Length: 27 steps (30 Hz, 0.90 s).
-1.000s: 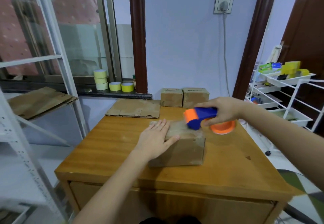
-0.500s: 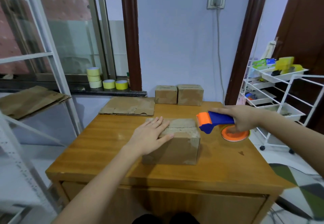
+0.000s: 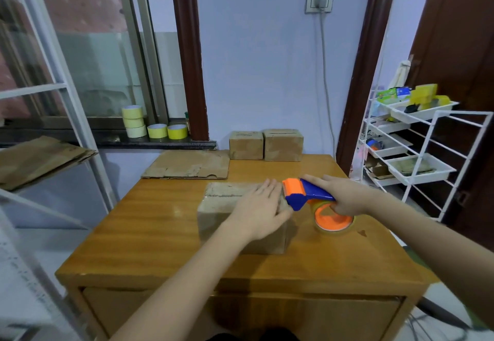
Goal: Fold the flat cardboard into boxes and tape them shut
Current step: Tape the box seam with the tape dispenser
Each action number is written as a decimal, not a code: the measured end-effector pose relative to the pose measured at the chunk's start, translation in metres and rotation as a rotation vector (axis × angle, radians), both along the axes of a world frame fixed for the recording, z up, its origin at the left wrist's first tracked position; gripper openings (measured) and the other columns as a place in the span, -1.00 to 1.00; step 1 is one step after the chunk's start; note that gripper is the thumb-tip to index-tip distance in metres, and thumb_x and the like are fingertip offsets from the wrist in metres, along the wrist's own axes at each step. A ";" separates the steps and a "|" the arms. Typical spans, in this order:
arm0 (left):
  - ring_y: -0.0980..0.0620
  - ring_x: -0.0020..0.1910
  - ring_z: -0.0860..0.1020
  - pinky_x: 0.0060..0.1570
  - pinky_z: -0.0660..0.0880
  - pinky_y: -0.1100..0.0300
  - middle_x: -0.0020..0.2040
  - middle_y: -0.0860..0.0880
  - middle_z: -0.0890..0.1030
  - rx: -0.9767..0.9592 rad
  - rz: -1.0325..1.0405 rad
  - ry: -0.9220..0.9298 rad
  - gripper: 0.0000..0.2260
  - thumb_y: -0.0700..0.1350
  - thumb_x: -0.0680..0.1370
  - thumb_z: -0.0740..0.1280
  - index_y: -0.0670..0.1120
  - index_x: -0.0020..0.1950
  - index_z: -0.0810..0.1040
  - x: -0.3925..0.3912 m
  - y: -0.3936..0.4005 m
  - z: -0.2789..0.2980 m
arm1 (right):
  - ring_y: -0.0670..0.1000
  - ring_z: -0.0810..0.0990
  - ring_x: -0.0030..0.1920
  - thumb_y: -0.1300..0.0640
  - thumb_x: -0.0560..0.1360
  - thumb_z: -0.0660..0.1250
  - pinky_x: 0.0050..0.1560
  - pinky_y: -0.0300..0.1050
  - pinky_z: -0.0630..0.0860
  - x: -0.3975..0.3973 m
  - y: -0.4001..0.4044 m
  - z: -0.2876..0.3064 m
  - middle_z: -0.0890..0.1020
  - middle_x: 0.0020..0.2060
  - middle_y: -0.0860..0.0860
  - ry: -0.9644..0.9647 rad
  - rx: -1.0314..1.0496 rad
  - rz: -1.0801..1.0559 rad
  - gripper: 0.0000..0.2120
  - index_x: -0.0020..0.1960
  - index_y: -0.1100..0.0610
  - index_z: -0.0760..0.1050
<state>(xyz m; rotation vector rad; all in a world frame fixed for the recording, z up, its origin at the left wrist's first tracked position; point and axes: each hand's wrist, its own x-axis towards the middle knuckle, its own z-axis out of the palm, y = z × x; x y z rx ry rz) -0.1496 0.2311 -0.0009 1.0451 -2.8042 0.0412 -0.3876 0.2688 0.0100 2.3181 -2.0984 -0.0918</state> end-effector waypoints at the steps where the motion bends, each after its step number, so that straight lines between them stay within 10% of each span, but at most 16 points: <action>1: 0.01 0.55 -0.05 0.49 -0.12 0.12 0.58 -0.09 -0.05 -0.014 0.015 -0.026 -0.33 0.26 0.62 -0.07 -0.12 0.57 -0.10 -0.001 -0.002 -0.006 | 0.06 0.50 -0.13 0.27 0.46 0.22 -0.11 -0.01 0.48 0.005 -0.002 -0.002 0.44 0.00 0.05 -0.002 -0.010 0.006 -0.12 0.53 -0.19 -0.23; 19: 0.10 0.54 -0.03 0.47 -0.07 0.20 0.58 0.01 -0.02 -0.103 0.046 0.093 -0.18 0.37 0.50 0.15 -0.04 0.58 -0.05 0.033 -0.015 -0.015 | 0.03 0.55 -0.04 0.17 0.40 0.41 -0.03 -0.01 0.53 0.021 0.001 -0.033 0.41 0.16 -0.05 -0.390 -0.114 0.091 0.01 0.47 -0.35 -0.24; 27: 0.13 0.54 -0.01 0.47 -0.03 0.19 0.57 0.05 0.01 -0.090 0.056 0.137 -0.19 0.37 0.49 0.18 0.00 0.58 -0.02 0.033 -0.017 -0.018 | -0.12 0.41 -0.26 0.20 0.42 0.38 -0.27 -0.30 0.32 0.008 0.006 -0.034 0.28 -0.06 -0.25 -0.250 -0.151 0.166 -0.02 0.48 -0.25 -0.26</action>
